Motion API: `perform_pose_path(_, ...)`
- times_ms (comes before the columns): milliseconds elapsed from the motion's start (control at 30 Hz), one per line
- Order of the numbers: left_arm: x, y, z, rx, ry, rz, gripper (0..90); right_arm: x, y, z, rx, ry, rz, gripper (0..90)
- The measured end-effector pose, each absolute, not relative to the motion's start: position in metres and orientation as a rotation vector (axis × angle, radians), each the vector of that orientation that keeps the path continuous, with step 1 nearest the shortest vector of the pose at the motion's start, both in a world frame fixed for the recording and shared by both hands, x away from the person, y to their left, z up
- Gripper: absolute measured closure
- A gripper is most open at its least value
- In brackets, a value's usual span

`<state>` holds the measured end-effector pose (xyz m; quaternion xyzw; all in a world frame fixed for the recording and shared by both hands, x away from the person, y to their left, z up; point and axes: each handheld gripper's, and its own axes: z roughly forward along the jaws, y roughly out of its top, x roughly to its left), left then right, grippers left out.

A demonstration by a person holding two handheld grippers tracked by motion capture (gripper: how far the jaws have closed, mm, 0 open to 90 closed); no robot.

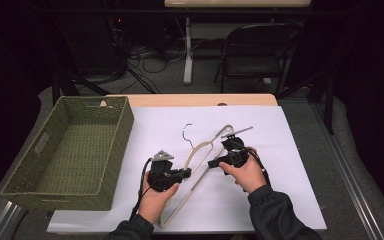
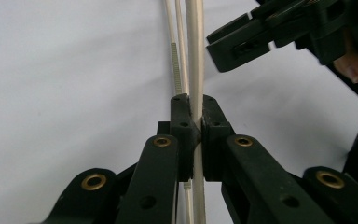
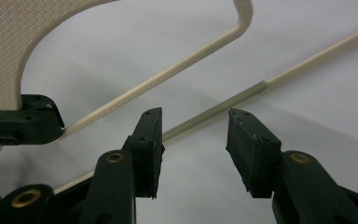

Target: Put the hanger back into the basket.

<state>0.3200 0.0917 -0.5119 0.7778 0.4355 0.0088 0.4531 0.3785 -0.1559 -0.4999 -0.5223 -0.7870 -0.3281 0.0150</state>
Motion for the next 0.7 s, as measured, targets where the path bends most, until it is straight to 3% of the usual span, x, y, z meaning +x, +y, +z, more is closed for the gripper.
perform_pose_path(700,0.322,0.115,-0.496,1.877,1.093,0.031,86.8,0.369,-0.183,-0.501,-1.636,-2.44,-1.103,48.3)
